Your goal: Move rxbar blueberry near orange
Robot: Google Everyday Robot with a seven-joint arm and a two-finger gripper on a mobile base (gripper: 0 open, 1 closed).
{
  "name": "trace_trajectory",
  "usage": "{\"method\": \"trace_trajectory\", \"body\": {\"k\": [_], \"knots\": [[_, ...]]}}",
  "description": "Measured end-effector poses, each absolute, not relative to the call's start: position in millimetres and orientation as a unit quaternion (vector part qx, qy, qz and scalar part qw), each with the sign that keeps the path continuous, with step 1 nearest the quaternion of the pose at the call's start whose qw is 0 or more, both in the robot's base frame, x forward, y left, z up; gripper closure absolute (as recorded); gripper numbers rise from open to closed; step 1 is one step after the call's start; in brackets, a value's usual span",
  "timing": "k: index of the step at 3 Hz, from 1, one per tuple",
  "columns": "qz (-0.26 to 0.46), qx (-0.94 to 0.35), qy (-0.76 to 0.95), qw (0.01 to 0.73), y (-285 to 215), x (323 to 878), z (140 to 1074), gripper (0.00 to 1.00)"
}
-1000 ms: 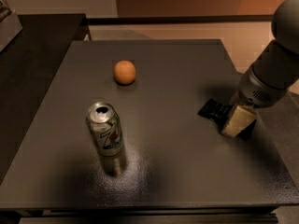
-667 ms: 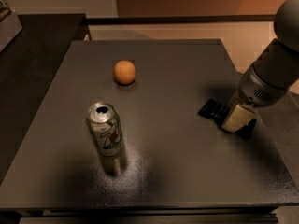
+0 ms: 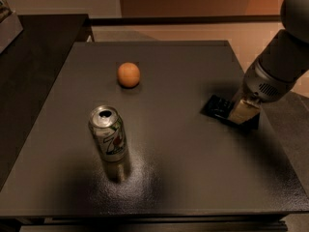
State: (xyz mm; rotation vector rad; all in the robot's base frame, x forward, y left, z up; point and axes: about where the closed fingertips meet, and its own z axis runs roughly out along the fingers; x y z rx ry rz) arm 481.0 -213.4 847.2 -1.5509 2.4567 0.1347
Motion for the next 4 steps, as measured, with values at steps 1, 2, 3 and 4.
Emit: {"method": "trace_trajectory", "body": {"k": [1, 2, 3, 4], "knots": [[0.051, -0.544, 0.827, 0.131, -193, 496, 864, 1.00], [0.058, -0.558, 0.816, 0.141, -169, 515, 875, 1.00], [0.061, -0.573, 0.804, 0.146, -141, 535, 882, 1.00], [0.060, -0.586, 0.795, 0.146, -117, 549, 884, 1.00]]}}
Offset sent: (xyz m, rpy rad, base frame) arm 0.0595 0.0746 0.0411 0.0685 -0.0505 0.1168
